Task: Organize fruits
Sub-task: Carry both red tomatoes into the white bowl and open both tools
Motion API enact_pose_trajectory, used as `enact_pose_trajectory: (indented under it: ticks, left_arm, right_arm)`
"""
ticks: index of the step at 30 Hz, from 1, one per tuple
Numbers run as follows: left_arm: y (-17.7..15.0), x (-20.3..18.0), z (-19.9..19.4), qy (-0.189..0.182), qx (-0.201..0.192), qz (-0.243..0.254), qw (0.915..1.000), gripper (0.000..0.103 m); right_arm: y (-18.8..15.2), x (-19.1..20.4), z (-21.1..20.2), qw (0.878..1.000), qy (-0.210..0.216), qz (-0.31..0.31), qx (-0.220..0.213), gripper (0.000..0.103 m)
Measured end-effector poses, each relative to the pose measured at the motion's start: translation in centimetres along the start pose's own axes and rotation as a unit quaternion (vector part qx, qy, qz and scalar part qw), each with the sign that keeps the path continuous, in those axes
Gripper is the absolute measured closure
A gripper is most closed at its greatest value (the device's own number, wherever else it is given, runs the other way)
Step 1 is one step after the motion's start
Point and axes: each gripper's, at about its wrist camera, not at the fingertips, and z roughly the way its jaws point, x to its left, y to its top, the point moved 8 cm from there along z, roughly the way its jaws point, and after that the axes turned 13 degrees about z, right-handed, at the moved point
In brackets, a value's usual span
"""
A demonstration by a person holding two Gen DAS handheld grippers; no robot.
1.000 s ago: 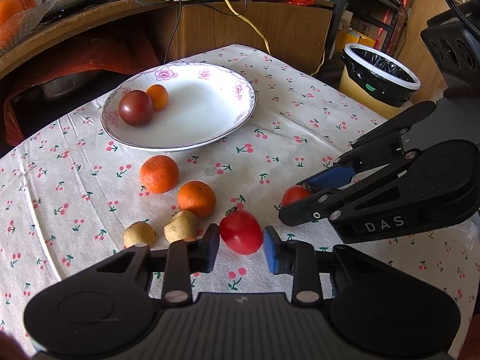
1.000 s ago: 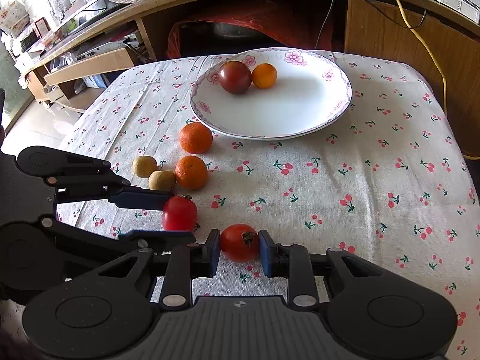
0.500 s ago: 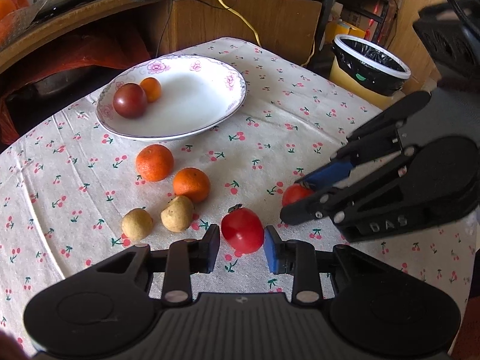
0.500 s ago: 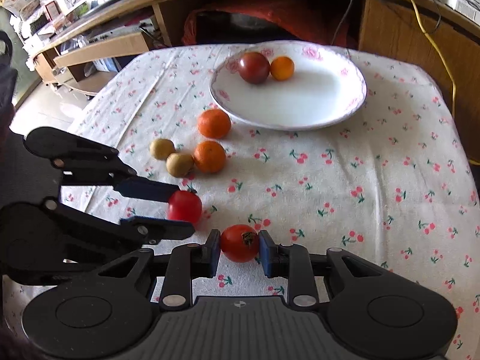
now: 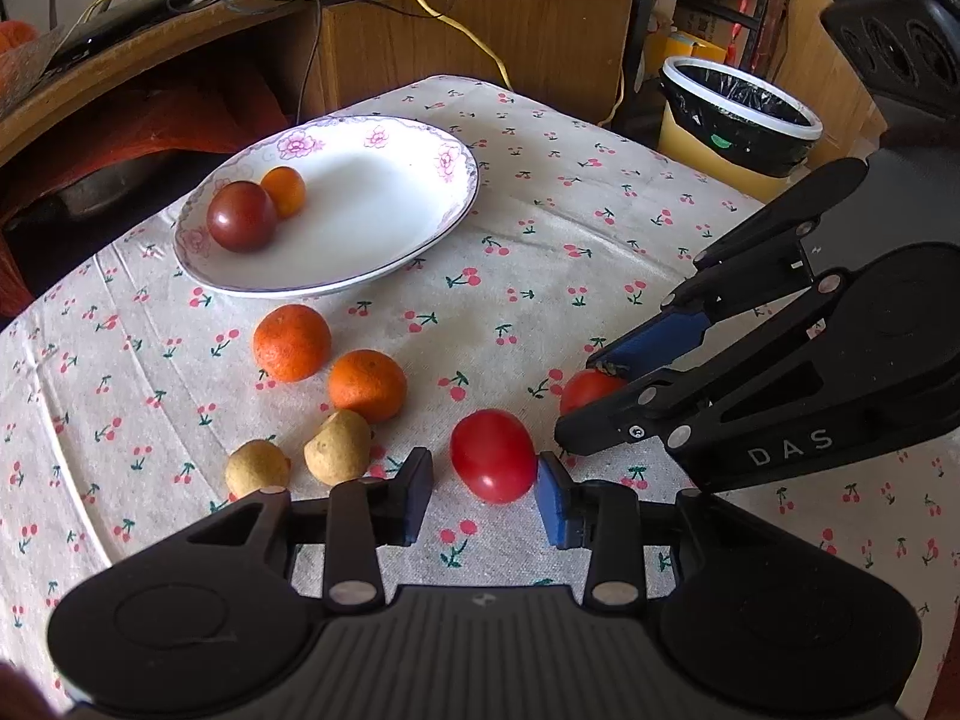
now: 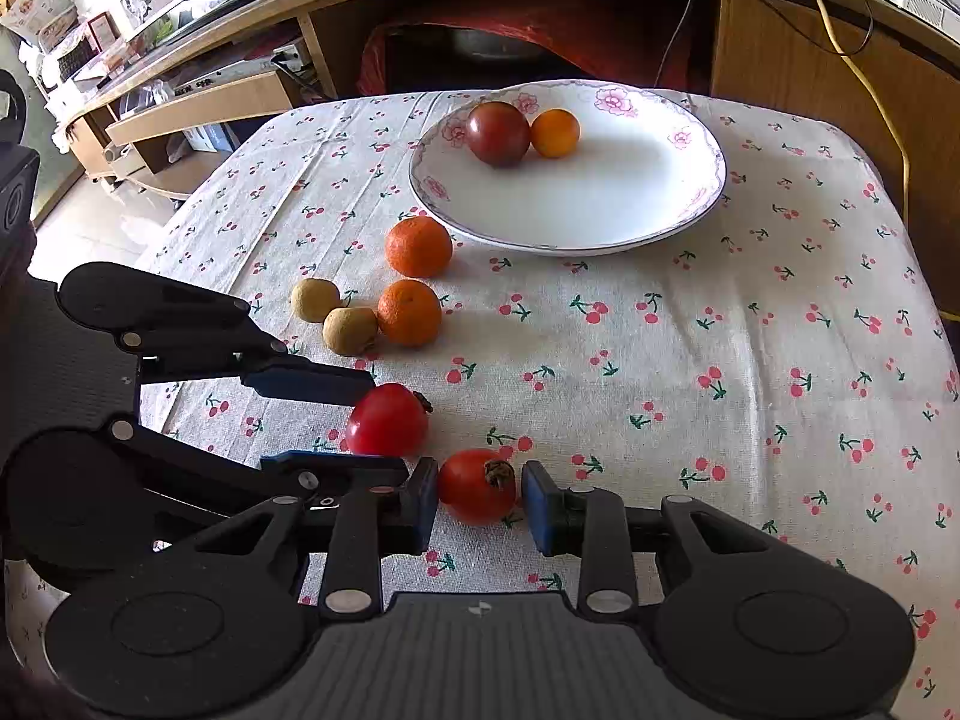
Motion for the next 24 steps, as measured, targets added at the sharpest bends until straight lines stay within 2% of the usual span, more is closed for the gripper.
enact_pose_trajectory:
  ticks: [5,6,11,24]
  left_arm:
    - [0.07,0.03,-0.02,-0.006,-0.001,-0.007,1.0000,0.058]
    - [0.13,0.04,-0.03,-0.009,0.000,-0.009,0.9999,0.059]
    - [0.52,-0.11,-0.26,-0.010,-0.004,-0.007,0.9999,0.064]
    - [0.13,-0.41,-0.02,-0.008,0.002,0.003,1.0000,0.063]
  right_arm:
    - [0.00,0.07,-0.14,1.000,-0.005,-0.003,0.004,0.077]
    - [0.01,0.07,-0.21,1.000,-0.006,-0.003,0.004,0.080]
    - [-0.06,-0.30,-0.38,1.000,-0.016,-0.001,0.005,0.080]
    - [-0.52,-0.10,-0.11,0.999,-0.020,-0.021,0.013,0.079]
